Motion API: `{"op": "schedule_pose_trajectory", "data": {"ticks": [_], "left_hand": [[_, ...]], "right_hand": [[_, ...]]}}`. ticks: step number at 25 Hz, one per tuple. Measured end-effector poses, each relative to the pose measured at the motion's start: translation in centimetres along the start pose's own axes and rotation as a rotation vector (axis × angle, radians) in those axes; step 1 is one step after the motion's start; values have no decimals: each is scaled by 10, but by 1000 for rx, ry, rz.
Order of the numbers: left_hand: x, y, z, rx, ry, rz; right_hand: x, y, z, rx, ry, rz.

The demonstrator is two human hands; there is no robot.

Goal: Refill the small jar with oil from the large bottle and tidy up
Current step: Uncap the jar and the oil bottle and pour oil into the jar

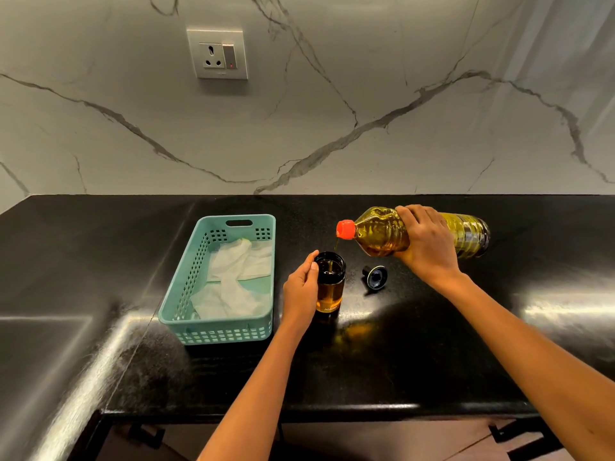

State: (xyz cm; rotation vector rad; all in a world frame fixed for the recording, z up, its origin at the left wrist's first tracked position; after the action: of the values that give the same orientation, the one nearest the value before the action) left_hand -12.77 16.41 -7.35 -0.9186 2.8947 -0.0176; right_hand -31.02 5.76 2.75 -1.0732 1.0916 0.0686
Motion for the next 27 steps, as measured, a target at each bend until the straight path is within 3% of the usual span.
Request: {"op": "schedule_pose_trajectory", "data": {"ticks": [11, 19, 27], "left_hand": [[0, 2, -3, -1, -10, -8], [-3, 2, 0, -5, 9, -12], [-2, 5, -5, 16, 17, -24]], "right_hand": [[-4, 5, 7, 156, -178, 3], [-19, 0, -16, 553, -614, -154], [-13, 33, -38, 775, -761, -160]]}}
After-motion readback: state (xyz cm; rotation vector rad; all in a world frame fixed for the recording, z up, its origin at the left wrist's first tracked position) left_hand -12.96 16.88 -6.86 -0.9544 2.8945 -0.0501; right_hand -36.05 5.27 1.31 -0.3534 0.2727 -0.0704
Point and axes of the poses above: each hand's wrist, its own y-axis away from the middle knuckle, its own x-axis out of the palm, z = x × y, the point moved 4 cm from there along -y, towards the middle knuckle, and after that the axes turned 3 degrees about -y, right-handed, at the moved point
